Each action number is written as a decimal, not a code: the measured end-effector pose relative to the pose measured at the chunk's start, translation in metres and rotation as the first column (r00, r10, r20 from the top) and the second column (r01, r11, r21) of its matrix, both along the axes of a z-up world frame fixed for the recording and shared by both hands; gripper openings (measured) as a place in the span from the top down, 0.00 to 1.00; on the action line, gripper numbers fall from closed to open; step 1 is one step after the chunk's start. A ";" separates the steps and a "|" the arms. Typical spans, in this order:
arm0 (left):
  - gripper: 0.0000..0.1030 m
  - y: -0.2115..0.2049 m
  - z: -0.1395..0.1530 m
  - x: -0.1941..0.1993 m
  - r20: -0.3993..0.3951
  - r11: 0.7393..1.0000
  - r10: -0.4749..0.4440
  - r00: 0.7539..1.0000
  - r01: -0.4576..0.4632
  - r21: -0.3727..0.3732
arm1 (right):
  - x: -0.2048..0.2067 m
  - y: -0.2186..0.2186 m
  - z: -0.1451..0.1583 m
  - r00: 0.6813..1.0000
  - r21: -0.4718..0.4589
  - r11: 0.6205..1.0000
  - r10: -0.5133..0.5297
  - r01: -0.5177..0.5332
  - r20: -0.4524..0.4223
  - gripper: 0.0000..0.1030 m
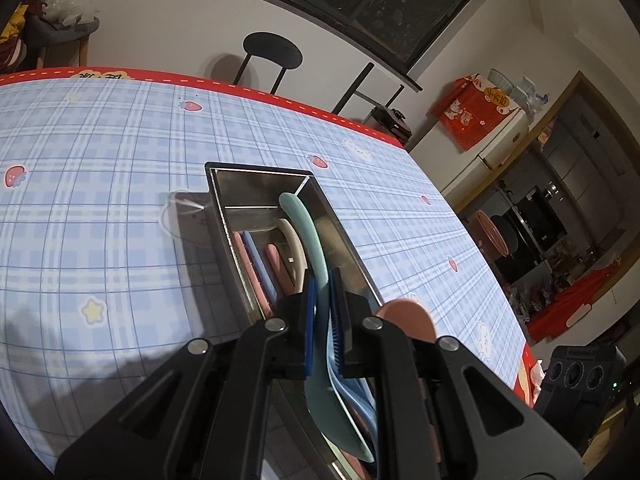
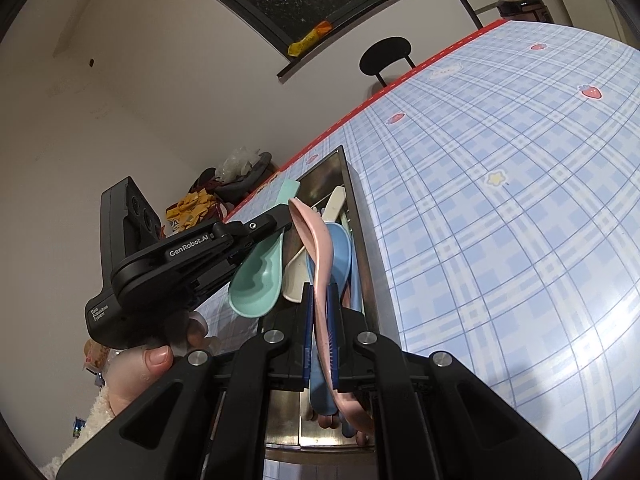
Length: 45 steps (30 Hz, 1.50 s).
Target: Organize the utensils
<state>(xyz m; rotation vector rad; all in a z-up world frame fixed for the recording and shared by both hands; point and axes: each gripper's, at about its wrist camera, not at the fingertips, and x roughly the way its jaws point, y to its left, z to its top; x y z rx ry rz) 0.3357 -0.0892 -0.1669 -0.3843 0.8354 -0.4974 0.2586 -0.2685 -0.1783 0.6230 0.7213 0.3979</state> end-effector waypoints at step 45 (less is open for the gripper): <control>0.06 0.121 0.127 -0.193 0.363 0.919 0.142 0.921 -0.259 0.297 | -0.087 0.070 0.116 0.968 -0.619 0.776 0.044 0.122 0.246 0.06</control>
